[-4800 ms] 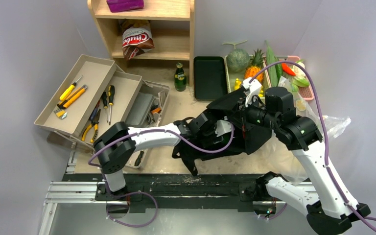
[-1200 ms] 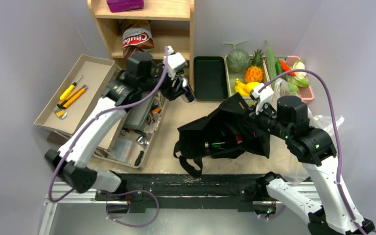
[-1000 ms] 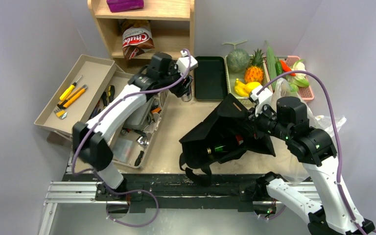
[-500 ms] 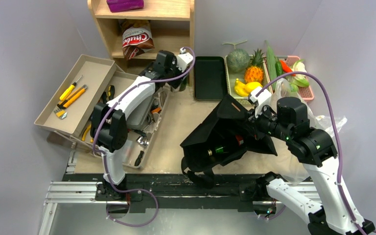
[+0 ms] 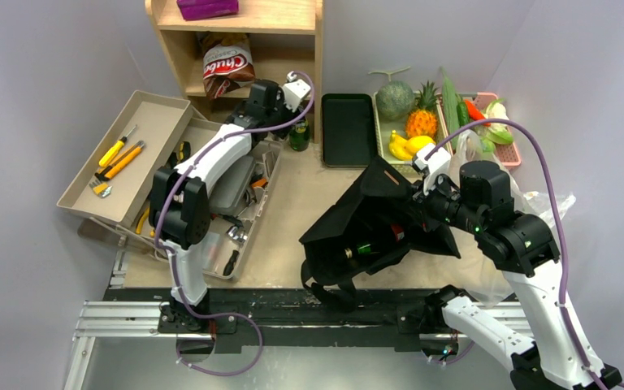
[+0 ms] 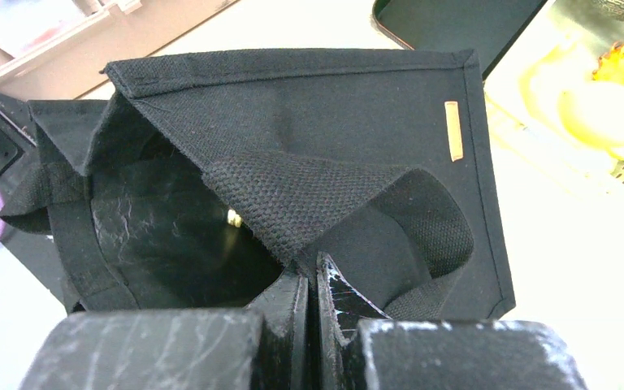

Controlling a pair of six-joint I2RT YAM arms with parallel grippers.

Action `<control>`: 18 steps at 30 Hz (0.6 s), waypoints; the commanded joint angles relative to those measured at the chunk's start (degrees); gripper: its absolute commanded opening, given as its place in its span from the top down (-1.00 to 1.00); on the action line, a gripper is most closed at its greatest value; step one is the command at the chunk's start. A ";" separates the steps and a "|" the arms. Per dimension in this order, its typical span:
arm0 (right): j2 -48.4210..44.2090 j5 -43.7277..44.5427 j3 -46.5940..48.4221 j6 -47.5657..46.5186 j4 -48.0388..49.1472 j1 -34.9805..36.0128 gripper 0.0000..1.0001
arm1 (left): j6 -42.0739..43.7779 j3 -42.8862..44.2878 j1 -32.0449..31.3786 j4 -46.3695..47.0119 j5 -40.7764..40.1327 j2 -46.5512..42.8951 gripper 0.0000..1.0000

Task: Untie the knot of the grocery bags and take out the mixed food
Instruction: Place the bottle on the shelf.

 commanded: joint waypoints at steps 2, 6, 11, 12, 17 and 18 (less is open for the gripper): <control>0.15 1.44 1.71 -1.10 -0.90 -0.52 1.00 | -0.82 0.15 2.17 9.05 -2.52 -0.34 1.00; 0.00 1.53 1.71 -1.19 -1.20 -0.47 1.00 | -2.00 -1.99 3.41 11.33 -3.50 -0.81 1.00; 0.06 1.71 1.73 -1.21 -1.25 -0.60 1.00 | -5.37 -2.98 5.29 12.11 -4.49 -0.61 1.00; 0.13 1.64 1.71 -1.21 -1.25 -0.50 1.00 | -5.95 -2.97 5.54 12.02 -4.72 -0.30 1.00; 0.24 1.56 1.67 -1.21 -1.17 -0.56 1.00 | -7.88 -2.76 6.69 12.35 -6.33 0.76 1.00; 0.28 1.46 1.60 -1.21 -1.16 -0.54 1.00 | -8.40 -2.52 6.95 12.36 -6.96 1.02 1.00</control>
